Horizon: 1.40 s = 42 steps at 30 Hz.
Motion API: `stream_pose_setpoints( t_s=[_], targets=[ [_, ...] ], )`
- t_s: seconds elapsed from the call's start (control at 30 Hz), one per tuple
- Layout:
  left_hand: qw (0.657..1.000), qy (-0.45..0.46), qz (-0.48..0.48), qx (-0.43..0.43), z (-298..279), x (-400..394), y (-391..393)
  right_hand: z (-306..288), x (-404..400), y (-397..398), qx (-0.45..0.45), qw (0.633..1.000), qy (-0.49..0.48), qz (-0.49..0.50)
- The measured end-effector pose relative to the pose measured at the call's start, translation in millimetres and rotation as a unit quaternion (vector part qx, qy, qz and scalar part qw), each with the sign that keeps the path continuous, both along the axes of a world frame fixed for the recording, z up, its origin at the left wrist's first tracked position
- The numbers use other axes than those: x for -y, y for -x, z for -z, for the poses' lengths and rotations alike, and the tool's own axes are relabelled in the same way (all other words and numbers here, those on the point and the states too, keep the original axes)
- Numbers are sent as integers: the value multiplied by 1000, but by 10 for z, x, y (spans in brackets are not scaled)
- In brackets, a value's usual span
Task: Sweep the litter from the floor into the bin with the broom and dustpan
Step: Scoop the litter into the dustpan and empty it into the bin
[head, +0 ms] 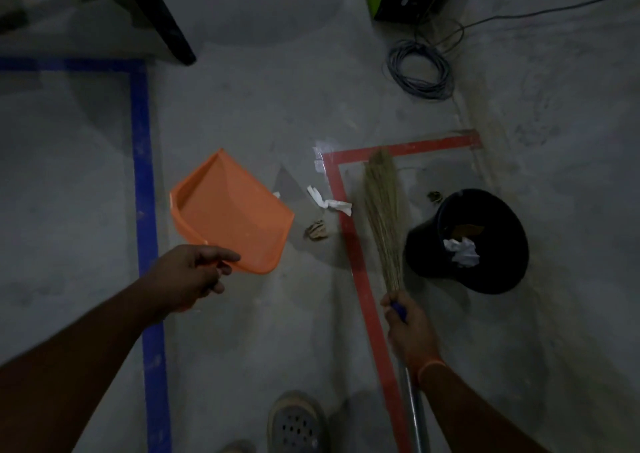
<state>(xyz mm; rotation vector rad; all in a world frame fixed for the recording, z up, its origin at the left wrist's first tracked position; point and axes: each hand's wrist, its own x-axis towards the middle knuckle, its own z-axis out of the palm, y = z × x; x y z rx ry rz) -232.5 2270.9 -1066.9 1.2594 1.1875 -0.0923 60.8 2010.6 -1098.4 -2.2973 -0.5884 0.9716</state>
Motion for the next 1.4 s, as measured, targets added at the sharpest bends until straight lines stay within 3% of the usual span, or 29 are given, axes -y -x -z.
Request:
stream_pose_setpoints(
  t_s=[0.3,0.6,0.73,0.83,1.03,1.2,1.4],
  targets=[
    [1000,4,10,6,110,36,-129,106,-618,-395,1,1000,5,27],
    [1000,6,17,-3,112,14,-89,431,-1061,-684,23,976,-9,219],
    [1000,-7,14,-5,149,-21,-72,841,-1137,-881,34,959,-45,279],
    [999,-8,37,-9,166,-42,-18,1268,-1112,-1021,42,956,-98,272],
    [999,-4,36,-18,152,16,3,664,-1086,-907,-126,974,41,184],
    [999,-3,36,-14,102,117,91,565,-924,-467,-145,957,12,252],
    [999,-13,24,-16,-8,258,203,440,-582,-45,-166,964,47,204]
  ],
)
